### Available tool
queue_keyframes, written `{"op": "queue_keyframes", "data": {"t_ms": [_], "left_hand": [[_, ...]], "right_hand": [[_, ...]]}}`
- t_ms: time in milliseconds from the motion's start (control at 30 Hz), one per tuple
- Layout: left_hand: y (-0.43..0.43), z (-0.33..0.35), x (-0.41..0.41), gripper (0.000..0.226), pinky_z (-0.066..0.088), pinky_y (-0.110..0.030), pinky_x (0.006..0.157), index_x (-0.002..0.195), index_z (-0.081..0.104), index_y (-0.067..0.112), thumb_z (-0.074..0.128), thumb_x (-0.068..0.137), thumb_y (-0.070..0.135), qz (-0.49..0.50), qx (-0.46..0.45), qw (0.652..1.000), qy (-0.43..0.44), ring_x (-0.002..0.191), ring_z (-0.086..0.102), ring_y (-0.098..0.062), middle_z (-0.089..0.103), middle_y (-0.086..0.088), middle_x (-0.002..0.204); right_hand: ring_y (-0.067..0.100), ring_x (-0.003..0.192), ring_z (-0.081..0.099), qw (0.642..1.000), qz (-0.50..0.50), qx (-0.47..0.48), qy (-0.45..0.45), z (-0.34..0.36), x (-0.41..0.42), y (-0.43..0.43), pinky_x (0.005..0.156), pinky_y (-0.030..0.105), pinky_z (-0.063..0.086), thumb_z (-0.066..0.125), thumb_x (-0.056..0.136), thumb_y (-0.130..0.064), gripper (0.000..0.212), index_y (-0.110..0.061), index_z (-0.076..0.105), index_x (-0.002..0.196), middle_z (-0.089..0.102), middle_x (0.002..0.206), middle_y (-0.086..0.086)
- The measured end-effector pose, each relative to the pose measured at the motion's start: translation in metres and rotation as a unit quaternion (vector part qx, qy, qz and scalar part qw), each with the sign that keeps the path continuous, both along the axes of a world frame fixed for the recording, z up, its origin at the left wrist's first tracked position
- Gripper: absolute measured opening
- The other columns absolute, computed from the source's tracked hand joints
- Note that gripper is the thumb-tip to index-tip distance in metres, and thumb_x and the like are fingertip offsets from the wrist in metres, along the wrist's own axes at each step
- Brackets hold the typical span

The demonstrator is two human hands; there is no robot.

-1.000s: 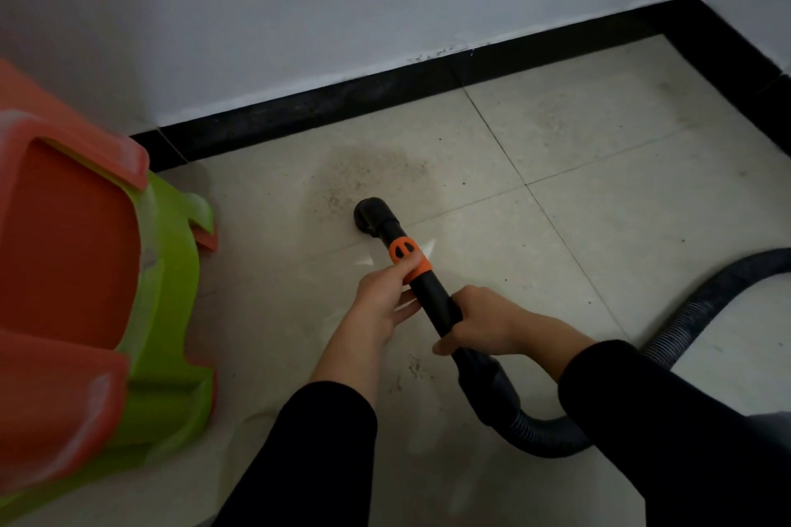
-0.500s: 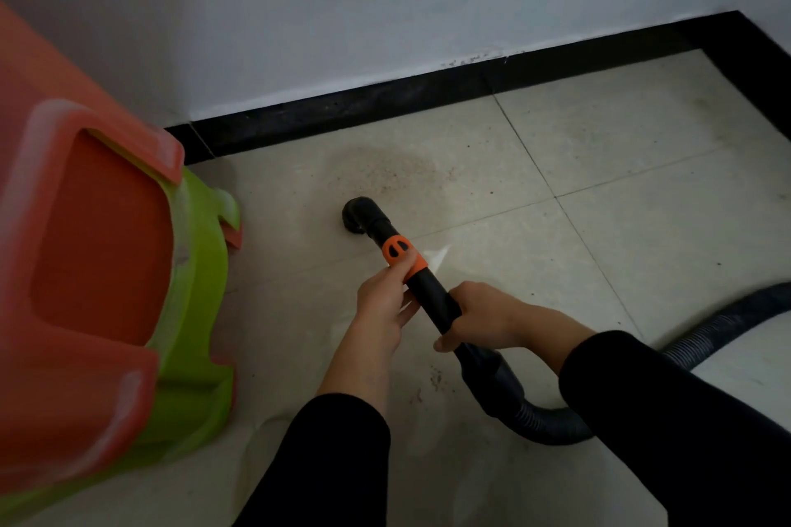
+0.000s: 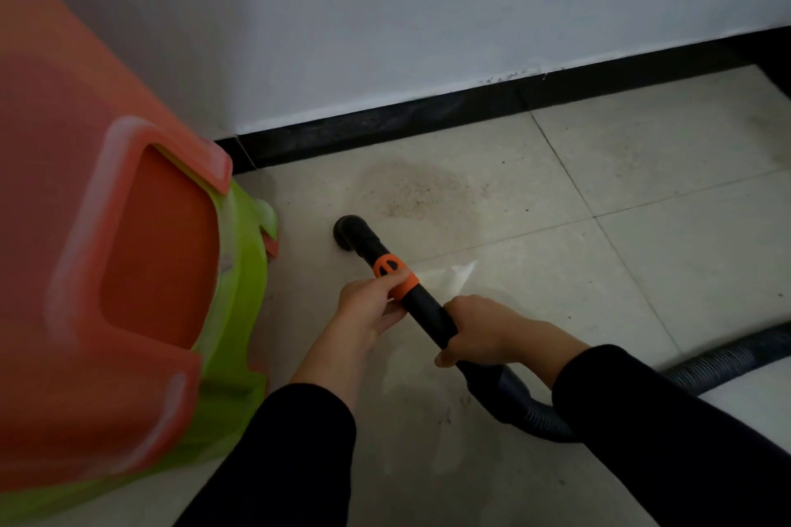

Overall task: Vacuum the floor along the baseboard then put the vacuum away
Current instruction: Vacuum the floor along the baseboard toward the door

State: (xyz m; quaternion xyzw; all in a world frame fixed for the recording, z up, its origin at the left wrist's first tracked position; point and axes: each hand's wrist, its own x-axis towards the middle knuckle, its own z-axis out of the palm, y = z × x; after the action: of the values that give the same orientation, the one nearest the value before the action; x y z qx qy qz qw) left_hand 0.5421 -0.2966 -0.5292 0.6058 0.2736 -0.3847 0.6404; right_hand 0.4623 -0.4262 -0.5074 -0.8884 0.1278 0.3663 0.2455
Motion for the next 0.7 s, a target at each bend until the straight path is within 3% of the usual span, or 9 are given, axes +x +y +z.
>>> {"op": "queue_keyframes", "data": {"t_ms": [133,467,600,700], "left_hand": [[0.007,0.0,0.014,0.048,0.057,-0.031,0.071,0.123,0.053,-0.003,0.074,0.083,0.014,-0.015,0.012,1.0,-0.014,0.094,0.066,-0.026,0.062,-0.017,0.114],[0.004,-0.009,0.033,0.027,0.054,-0.027,0.065,0.101,0.058,0.005,0.074,0.084,0.018,0.046,0.021,0.998,-0.044,0.095,0.065,-0.025,0.063,-0.011,0.102],[0.007,-0.013,0.041,0.028,0.053,-0.029,0.067,0.102,0.058,0.005,0.074,0.084,0.019,0.063,0.015,0.997,-0.052,0.093,0.065,-0.024,0.063,-0.009,0.099],[0.011,-0.014,0.047,0.031,0.053,-0.028,0.064,0.105,0.057,0.005,0.074,0.084,0.019,0.083,0.013,0.995,-0.057,0.089,0.064,-0.022,0.062,-0.007,0.095]], "right_hand": [[0.022,0.087,0.061,1.0,0.013,-0.018,-0.01,-0.002,0.011,0.006,0.077,0.032,0.051,0.074,0.078,-0.041,0.045,-0.014,0.055,0.11,0.06,0.096,0.003],[0.02,0.083,0.055,0.998,0.036,-0.037,-0.033,-0.006,0.041,0.009,0.072,0.029,0.044,0.071,0.081,-0.042,0.044,-0.015,0.054,0.11,0.055,0.094,0.001],[0.023,0.091,0.06,0.997,0.051,-0.043,-0.039,-0.007,0.053,0.012,0.074,0.03,0.046,0.07,0.082,-0.042,0.044,-0.014,0.054,0.111,0.057,0.097,0.003],[0.022,0.086,0.059,0.997,0.056,-0.044,-0.042,-0.007,0.061,0.017,0.073,0.03,0.046,0.07,0.082,-0.041,0.042,-0.014,0.054,0.111,0.057,0.096,0.003]]}}
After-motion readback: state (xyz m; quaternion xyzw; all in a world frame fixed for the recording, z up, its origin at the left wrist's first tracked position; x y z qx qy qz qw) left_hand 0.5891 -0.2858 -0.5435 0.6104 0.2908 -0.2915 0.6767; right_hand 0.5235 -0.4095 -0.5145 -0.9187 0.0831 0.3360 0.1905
